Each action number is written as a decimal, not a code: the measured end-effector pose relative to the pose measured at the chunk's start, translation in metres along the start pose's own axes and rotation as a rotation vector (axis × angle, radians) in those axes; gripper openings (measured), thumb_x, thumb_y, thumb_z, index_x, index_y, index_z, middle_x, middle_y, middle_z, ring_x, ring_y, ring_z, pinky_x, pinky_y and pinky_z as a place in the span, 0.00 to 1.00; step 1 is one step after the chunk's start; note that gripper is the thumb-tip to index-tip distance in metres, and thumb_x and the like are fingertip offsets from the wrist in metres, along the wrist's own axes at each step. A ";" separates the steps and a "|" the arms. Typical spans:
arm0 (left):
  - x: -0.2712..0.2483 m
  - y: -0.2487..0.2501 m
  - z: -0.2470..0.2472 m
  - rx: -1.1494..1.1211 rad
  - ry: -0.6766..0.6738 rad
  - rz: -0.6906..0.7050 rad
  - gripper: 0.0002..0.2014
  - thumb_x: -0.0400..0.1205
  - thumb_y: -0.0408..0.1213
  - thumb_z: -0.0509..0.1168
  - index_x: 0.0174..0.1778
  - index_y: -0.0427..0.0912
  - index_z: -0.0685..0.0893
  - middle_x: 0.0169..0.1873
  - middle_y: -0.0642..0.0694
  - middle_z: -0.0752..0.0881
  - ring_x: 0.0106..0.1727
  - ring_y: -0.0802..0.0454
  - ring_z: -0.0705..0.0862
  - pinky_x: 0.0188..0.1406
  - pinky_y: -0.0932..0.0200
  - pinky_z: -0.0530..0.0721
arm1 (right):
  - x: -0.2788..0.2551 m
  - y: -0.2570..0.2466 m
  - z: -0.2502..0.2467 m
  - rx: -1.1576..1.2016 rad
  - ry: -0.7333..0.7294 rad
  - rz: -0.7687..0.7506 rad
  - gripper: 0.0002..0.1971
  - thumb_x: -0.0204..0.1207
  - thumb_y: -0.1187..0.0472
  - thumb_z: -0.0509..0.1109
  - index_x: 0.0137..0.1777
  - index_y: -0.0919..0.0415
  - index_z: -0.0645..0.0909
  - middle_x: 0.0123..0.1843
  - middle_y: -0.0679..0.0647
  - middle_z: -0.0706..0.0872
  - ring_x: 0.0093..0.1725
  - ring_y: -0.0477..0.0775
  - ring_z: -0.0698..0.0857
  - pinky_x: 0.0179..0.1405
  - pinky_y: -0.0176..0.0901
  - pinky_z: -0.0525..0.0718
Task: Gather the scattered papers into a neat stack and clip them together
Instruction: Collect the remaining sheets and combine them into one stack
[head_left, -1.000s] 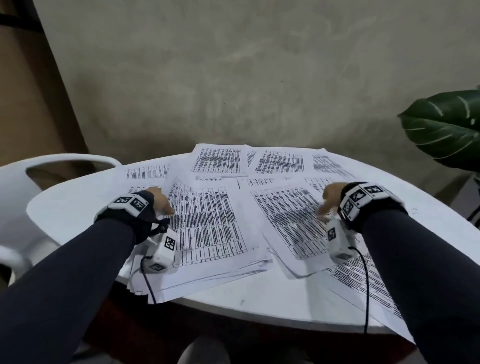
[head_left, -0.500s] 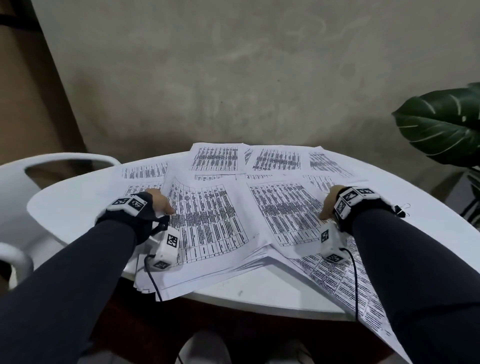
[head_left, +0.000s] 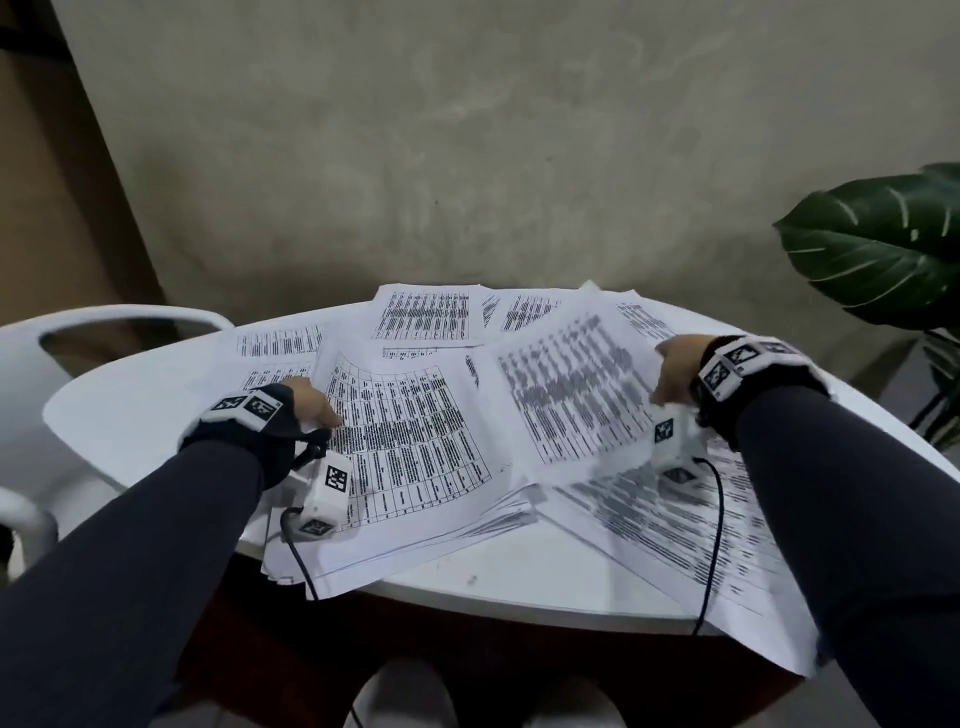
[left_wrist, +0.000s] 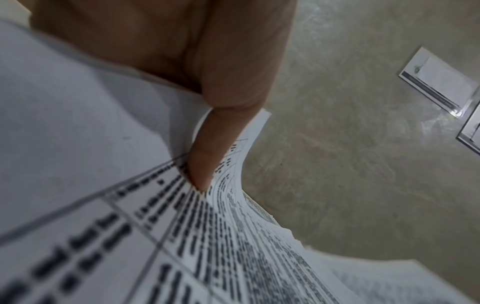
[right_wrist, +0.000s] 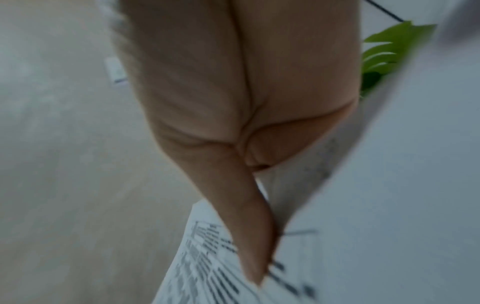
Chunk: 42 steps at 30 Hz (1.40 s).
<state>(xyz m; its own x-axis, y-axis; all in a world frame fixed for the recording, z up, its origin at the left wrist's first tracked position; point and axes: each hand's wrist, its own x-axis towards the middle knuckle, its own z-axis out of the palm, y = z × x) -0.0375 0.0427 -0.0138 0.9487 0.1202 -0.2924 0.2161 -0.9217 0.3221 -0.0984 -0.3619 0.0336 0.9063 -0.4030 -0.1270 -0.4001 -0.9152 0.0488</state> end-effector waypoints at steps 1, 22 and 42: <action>0.001 -0.001 0.000 -0.007 0.002 -0.005 0.21 0.74 0.41 0.73 0.58 0.32 0.80 0.57 0.35 0.82 0.49 0.44 0.76 0.47 0.58 0.72 | 0.001 0.002 -0.008 0.091 0.027 0.024 0.33 0.69 0.53 0.78 0.72 0.63 0.74 0.72 0.59 0.79 0.70 0.59 0.79 0.66 0.42 0.77; -0.007 -0.002 0.000 -0.041 0.026 -0.020 0.28 0.76 0.47 0.71 0.65 0.30 0.78 0.65 0.35 0.81 0.59 0.40 0.81 0.58 0.54 0.78 | 0.027 0.013 0.051 0.372 -0.004 0.206 0.11 0.62 0.55 0.81 0.28 0.60 0.84 0.43 0.53 0.85 0.46 0.56 0.86 0.59 0.47 0.84; -0.013 0.004 -0.001 -0.059 -0.016 0.003 0.24 0.77 0.41 0.70 0.63 0.27 0.80 0.64 0.33 0.81 0.60 0.39 0.81 0.57 0.54 0.78 | 0.083 -0.044 0.070 0.353 0.010 0.108 0.19 0.54 0.48 0.79 0.22 0.54 0.71 0.42 0.54 0.84 0.52 0.63 0.87 0.58 0.60 0.85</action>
<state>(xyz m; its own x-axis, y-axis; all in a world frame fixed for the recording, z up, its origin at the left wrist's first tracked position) -0.0488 0.0376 -0.0077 0.9457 0.1114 -0.3055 0.2271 -0.8986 0.3754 -0.0154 -0.3550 -0.0485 0.8571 -0.4985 -0.1298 -0.5139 -0.8096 -0.2837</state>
